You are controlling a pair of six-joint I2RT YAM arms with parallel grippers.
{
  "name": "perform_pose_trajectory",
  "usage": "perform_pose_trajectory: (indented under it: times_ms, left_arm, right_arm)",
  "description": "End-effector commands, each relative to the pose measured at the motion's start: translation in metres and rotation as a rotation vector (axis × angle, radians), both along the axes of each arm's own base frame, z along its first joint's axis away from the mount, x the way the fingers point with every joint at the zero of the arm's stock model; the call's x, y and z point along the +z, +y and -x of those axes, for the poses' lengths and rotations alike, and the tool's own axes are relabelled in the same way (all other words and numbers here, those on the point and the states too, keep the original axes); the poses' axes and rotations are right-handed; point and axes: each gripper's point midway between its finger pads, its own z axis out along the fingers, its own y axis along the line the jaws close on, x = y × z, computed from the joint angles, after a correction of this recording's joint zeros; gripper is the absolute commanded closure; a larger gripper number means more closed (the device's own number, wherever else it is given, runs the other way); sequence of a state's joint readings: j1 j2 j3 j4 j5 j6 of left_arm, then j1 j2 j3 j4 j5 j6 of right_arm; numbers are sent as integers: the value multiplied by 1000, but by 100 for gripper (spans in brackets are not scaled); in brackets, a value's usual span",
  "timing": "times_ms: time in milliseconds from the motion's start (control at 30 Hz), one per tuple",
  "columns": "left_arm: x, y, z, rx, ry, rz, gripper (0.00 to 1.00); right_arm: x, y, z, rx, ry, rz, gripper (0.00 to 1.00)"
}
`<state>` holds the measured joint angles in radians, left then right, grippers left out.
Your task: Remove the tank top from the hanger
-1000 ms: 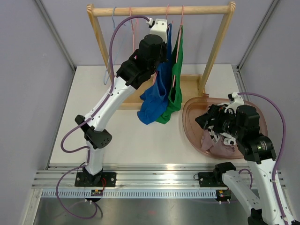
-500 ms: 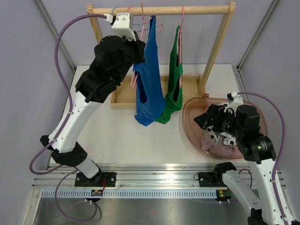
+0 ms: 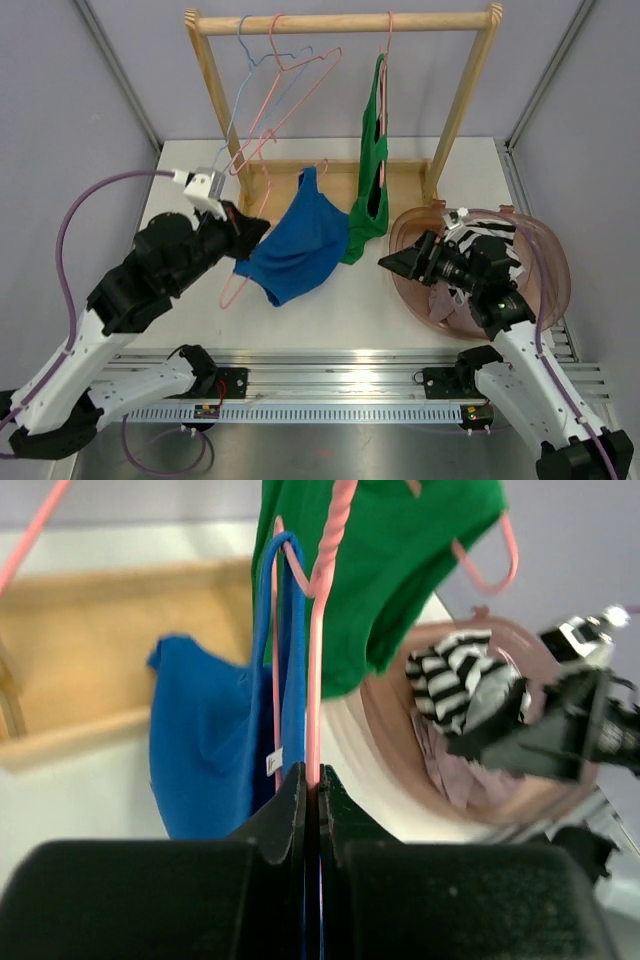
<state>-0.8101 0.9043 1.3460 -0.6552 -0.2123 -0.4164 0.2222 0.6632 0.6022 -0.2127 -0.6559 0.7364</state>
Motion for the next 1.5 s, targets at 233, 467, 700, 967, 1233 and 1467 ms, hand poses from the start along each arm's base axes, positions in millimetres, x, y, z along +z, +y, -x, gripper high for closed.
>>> perform_pose_trajectory:
  times_ms: [233,467,700,967,1233,1467]
  left_arm:
    - [-100,-23,89,-342,210,275,100]
    - [-144,-20,110,-382,293,361,100]
    - [-148,-20,108,-370,292,396,100]
    - [-141,-17,104,-349,275,358,100]
    - [-138,-6,109,-339,262,287,100]
    - [-118,-9,137,-515,212,252,100]
  right_arm:
    - [5,87,11,46,-170,-118,0]
    - [-23,107,-5,-64,-145,22,6]
    - [-50,134,-8,-76,-139,232,20]
    - [-65,123,-21,-167,-144,342,63]
    - [-71,55,-39,-420,-171,537,100]
    - [-78,4,-60,-528,-108,702,100]
